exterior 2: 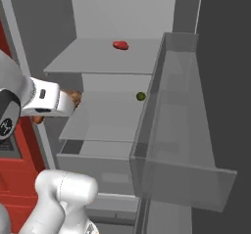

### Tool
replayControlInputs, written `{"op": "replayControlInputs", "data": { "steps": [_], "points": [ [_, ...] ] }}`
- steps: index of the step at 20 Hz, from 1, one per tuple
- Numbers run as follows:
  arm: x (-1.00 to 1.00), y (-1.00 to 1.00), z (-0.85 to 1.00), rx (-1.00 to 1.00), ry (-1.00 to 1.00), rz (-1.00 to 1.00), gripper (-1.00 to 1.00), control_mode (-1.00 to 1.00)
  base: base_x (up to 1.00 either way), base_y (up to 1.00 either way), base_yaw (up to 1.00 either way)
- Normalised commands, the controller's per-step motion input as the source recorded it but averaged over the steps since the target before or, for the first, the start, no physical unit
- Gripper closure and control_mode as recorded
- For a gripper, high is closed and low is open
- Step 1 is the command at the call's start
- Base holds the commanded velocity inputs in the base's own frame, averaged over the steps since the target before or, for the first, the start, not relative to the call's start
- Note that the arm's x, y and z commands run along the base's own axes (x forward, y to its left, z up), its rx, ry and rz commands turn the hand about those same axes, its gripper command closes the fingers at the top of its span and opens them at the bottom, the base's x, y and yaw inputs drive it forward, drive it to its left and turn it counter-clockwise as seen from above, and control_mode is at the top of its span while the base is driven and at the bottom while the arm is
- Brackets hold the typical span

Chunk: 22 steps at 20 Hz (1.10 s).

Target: Transport the chicken drumstick and lime to the fridge. Place the chicken drumstick on the rack containing meat and place the lime on the rack containing the vegetable, ensuring meats and vegetables are on different racks.

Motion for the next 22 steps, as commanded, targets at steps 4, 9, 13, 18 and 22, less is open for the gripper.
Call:
{"op": "replayControlInputs", "data": {
  "steps": [4, 9, 13, 18, 22],
  "points": [
    [0.0, 0.0, 0.0, 0.0, 0.0, 0.0, 1.0, 1.0, 0.22, -0.42, -0.34],
    [0.0, 0.0, 0.0, 0.0, 0.0, 0.0, 1.0, 1.0, 0.55, -0.28, -0.37],
    [0.79, 0.11, 0.01, 0.0, -0.01, -0.12, 1.0, -1.0, 0.0, 0.0, 0.0],
    [0.86, -0.01, 0.25, 0.0, -0.08, -0.01, 1.0, -1.0, 0.0, 0.0, 0.0],
    [0.32, -0.2, 0.14, 0.0, -0.45, 0.12, 1.0, -1.0, 0.0, 0.0, 0.0]
  ]
}}
